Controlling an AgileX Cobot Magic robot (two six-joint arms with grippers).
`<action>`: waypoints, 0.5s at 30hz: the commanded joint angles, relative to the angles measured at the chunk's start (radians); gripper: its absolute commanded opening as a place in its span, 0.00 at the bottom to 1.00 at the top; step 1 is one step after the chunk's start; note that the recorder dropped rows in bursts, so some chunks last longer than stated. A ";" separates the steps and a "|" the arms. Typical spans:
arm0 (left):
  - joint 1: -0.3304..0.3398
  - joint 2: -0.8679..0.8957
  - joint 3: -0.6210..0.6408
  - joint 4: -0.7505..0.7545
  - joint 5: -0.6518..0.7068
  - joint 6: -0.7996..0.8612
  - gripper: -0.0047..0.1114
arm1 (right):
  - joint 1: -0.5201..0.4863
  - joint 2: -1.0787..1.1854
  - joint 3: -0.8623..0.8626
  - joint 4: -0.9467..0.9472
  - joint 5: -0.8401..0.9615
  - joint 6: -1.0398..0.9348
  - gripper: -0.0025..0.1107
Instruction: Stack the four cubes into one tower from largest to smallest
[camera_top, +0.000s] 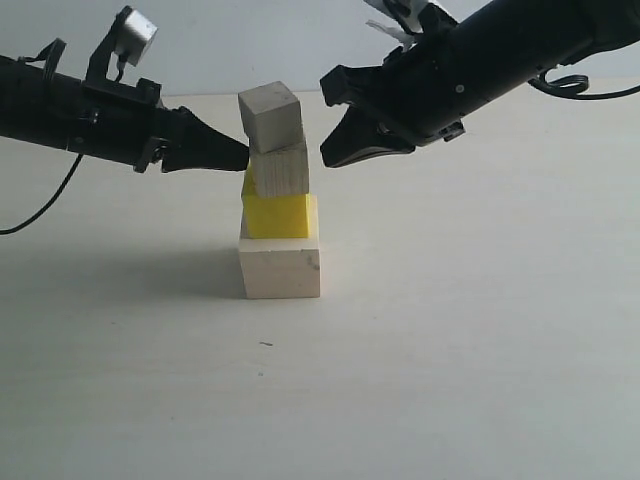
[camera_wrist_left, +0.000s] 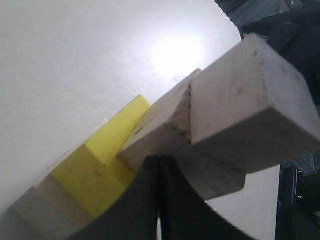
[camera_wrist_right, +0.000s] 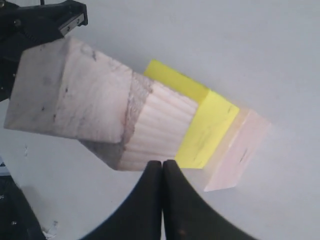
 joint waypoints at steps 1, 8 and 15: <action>-0.004 -0.009 -0.006 -0.007 0.011 -0.003 0.04 | -0.003 0.006 -0.004 0.003 -0.015 -0.001 0.02; -0.004 -0.009 -0.006 -0.007 0.009 -0.003 0.04 | -0.003 0.037 -0.004 0.062 0.008 -0.021 0.02; 0.004 -0.009 -0.006 0.017 0.007 -0.021 0.04 | -0.003 0.037 -0.004 0.074 0.040 -0.037 0.02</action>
